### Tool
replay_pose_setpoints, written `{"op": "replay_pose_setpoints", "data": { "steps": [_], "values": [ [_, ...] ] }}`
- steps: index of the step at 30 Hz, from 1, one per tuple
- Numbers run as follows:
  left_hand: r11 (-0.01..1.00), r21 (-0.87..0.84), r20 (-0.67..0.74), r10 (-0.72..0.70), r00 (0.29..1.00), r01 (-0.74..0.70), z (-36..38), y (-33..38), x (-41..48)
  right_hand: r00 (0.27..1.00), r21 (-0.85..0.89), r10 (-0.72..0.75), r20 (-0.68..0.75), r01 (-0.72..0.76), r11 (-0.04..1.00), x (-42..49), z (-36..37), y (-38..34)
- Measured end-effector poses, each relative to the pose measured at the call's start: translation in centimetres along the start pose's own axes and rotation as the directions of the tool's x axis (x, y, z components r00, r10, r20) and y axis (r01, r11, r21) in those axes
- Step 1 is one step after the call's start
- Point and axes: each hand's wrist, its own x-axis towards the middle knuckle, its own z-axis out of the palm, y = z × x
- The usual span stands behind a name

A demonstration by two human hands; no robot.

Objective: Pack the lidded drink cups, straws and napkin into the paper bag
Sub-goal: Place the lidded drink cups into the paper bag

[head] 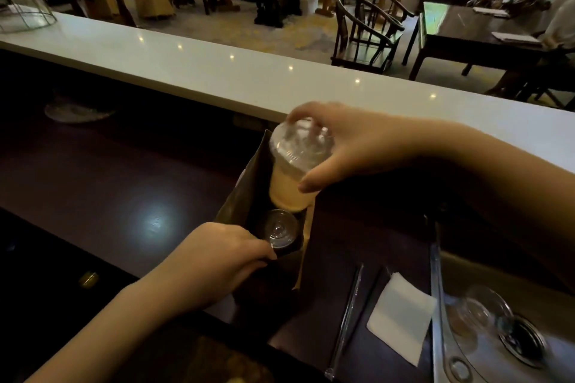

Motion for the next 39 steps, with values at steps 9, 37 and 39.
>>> {"op": "replay_pose_setpoints", "data": {
  "steps": [9, 37, 39],
  "values": [
    [0.995, -0.03, -0.007, 0.096, 0.995, -0.096, 0.9, 0.0, -1.6, 0.934, -0.371, 0.212, 0.288, -0.095, 0.924, 7.2, 9.2, -0.5],
    [0.972, -0.213, -0.04, -0.108, 0.993, 0.097, -0.4, -1.3, -1.7, 0.815, -0.291, 0.472, 0.336, -0.387, 0.875, 9.7, 16.6, 1.6],
    [0.93, -0.306, -0.192, -0.267, 0.944, 0.201, -1.0, -1.5, -0.4, 0.814, -0.306, 0.478, 0.331, -0.387, 0.87, 9.5, 17.2, 1.9]
  ]
}}
